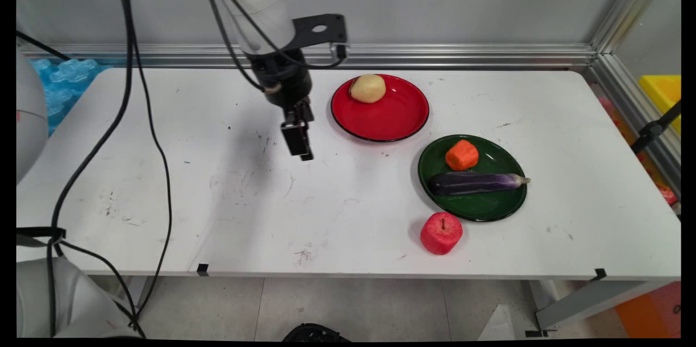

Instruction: Pick up the eggplant from the green plate

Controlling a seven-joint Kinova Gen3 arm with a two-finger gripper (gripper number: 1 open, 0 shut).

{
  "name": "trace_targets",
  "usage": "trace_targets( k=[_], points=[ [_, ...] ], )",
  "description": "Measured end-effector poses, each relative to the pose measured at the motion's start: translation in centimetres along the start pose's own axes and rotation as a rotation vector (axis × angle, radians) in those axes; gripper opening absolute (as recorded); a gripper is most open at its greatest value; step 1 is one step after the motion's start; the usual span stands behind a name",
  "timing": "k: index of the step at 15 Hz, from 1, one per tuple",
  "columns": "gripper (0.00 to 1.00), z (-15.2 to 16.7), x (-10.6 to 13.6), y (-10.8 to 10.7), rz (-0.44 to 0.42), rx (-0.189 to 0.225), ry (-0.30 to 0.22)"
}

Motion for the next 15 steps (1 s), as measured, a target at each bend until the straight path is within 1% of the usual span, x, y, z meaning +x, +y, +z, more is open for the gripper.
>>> trace_targets(
  k=[4, 6, 8, 12, 15],
  points=[
    [1.0, 0.7, 3.2, -0.4, -0.001, -0.004, 0.043],
    [1.0, 1.2, 5.3, -0.6, 0.004, -0.001, 0.065],
    [1.0, 1.7, 6.9, -0.8, 0.012, 0.004, 0.081],
    [1.0, 3.6, 11.0, -1.4, 0.036, 0.02, 0.124],
    [1.0, 5.5, 13.8, -1.3, 0.045, 0.015, 0.151]
  ],
)
